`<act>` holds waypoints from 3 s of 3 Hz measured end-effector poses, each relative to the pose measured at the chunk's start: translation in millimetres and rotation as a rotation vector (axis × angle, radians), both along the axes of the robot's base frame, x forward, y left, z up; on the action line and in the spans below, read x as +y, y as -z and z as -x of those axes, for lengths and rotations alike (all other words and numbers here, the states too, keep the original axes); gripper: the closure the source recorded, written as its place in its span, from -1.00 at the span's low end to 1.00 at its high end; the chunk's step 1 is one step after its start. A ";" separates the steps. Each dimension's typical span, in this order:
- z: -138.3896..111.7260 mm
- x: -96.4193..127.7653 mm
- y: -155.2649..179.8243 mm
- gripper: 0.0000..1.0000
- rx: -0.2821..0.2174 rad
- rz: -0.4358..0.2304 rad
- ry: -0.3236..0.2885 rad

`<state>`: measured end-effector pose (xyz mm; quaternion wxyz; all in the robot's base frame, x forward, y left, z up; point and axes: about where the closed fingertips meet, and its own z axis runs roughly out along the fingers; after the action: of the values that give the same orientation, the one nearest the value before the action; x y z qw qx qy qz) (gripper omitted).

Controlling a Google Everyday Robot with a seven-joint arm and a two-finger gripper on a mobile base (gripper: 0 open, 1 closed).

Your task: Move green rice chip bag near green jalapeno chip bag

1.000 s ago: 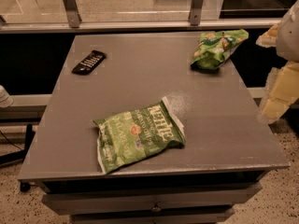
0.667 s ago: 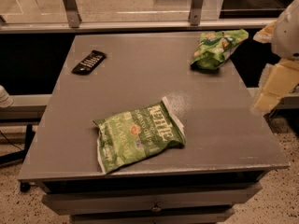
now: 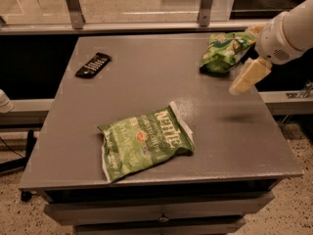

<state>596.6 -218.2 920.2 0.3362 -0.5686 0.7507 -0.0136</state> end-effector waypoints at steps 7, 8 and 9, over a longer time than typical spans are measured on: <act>-108.7 24.3 38.9 0.25 -0.105 -0.085 0.008; -89.1 30.7 40.4 0.74 -0.075 -0.073 -0.035; -62.0 39.4 42.2 1.00 -0.038 -0.061 -0.098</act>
Offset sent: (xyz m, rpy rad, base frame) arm 0.1541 0.0119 0.0117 0.1786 -0.2965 -0.0688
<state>658.5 -178.8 878.0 0.3676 -0.5938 0.7155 0.0151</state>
